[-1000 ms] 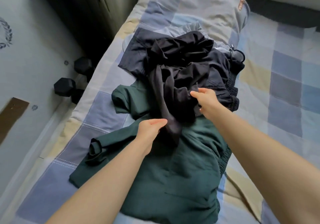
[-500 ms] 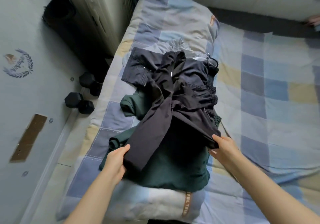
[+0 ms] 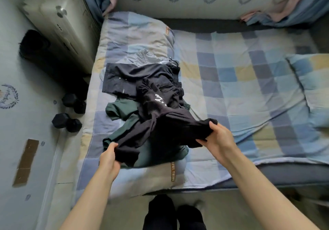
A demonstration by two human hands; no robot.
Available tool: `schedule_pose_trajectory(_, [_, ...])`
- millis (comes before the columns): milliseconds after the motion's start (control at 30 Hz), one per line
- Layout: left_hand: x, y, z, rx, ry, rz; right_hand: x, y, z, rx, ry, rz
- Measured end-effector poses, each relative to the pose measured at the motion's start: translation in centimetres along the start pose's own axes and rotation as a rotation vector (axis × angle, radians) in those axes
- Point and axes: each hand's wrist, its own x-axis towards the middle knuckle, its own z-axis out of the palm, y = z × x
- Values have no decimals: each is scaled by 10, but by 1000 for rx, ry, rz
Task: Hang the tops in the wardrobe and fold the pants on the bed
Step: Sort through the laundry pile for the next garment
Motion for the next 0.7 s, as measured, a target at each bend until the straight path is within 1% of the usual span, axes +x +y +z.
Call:
schedule_pose_trajectory(33, [-7, -3, 2, -29, -18, -19, -16, -6, -2, 101, -24, 1])
schedule_pose_trajectory(100, [-30, -12, 12, 4, -79, -59, -53, -20, -8, 293, -87, 4])
schedule_pose_trajectory(167, [-53, -25, 26, 112, -158, -151, -84, -32, -12, 381, -106, 7])
schedule_pose_trajectory(233, [-81, -43, 50, 200, -283, -314, -112, -41, -20, 388, -96, -42])
schedule_pose_trajectory(300, [-110, -61, 81, 233, -440, -469, -138, -52, -34, 373, -71, -122])
schedule_pose_trajectory(367, [-136, -81, 113, 286, -581, -530, -163, -63, -54, 357, -77, -208])
schedule_pose_trajectory(433, [-165, -105, 144, 424, -697, -522, -189, -70, -78, 344, -80, -270])
schedule_pose_trajectory(467, [-184, -120, 159, 517, -736, -489, -203, -73, -90, 340, -63, -299])
schedule_pose_trajectory(600, [-247, -193, 201, 875, -836, -223, -260, -76, -146, 376, 49, -404])
schedule_pose_trajectory(667, [-265, -226, 212, 933, -791, -196, -290, -79, -172, 393, 93, -442])
schedule_pose_trajectory(700, [-275, -248, 217, 962, -752, -143, -309, -79, -193, 400, 131, -484])
